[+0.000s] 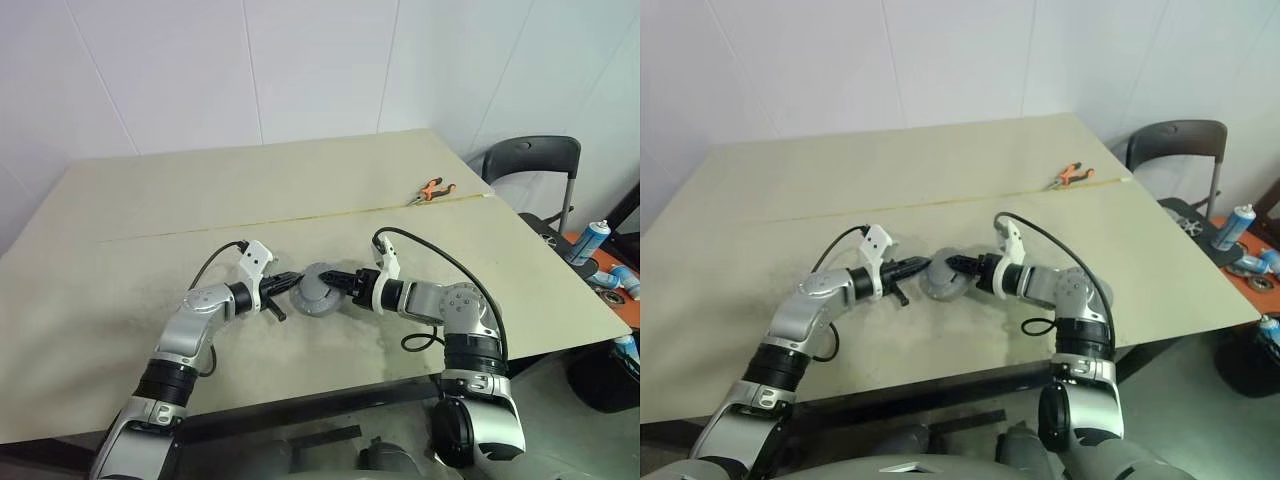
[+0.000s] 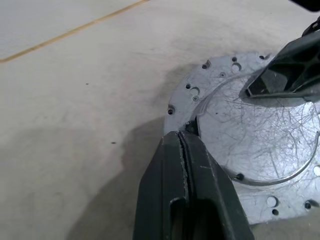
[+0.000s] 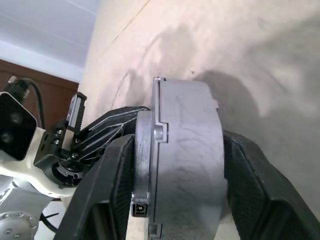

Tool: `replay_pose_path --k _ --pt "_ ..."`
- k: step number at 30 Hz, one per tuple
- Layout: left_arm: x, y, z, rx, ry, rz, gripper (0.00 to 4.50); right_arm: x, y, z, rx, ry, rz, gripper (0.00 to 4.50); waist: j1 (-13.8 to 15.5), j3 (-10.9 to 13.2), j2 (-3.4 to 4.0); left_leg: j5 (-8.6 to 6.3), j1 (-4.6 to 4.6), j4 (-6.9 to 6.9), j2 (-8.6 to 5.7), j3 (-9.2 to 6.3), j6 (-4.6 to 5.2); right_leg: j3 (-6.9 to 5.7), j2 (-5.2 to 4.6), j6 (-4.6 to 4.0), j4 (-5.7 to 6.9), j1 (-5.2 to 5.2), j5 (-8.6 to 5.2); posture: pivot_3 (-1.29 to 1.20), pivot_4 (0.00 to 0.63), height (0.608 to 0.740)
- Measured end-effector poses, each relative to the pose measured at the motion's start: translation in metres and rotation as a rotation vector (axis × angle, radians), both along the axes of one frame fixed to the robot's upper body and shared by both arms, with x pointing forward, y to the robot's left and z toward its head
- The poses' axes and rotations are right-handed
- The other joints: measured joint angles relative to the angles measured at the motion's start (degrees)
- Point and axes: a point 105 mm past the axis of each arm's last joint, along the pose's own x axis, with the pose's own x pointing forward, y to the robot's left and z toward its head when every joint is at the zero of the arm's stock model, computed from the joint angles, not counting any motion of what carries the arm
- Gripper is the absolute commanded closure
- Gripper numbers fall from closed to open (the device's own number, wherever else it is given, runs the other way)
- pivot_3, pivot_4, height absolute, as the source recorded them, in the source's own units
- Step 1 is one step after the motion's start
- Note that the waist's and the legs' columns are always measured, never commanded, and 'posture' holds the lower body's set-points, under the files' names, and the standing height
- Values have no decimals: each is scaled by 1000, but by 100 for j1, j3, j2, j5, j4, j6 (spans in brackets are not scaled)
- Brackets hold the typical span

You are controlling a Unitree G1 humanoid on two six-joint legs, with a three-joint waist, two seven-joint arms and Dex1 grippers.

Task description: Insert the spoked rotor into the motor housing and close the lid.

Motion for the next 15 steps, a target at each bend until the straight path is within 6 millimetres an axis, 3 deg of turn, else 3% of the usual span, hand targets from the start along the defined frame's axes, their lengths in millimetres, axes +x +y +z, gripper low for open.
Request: replay_pose_path --k 15 --pt "1 2 0 2 3 10 4500 3 0 -7 59 41 -35 2335 -19 0 2 0 2 0 0 0 0 0 1 2 1 2 1 0 0 740"
